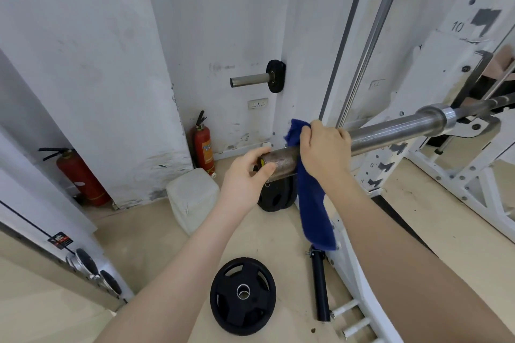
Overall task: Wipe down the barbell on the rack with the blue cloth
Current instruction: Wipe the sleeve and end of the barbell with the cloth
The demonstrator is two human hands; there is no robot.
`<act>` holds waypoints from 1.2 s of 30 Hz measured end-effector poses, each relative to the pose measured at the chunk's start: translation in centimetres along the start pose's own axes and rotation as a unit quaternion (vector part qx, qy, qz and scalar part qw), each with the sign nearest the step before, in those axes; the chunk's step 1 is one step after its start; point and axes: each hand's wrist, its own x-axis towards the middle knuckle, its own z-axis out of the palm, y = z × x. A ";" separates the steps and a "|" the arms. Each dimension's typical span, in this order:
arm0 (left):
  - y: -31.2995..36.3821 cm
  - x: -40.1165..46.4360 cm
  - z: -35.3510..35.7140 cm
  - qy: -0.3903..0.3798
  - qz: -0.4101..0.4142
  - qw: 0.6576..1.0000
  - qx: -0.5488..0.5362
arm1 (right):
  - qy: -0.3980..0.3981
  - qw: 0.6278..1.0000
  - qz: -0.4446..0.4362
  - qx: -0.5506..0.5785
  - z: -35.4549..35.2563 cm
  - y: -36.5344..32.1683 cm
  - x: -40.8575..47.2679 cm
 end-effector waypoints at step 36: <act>4.7 0.1 6.5 0.121 0.140 0.926 0.329 | -0.002 0.997 -0.040 0.070 -0.5 10.0 2.8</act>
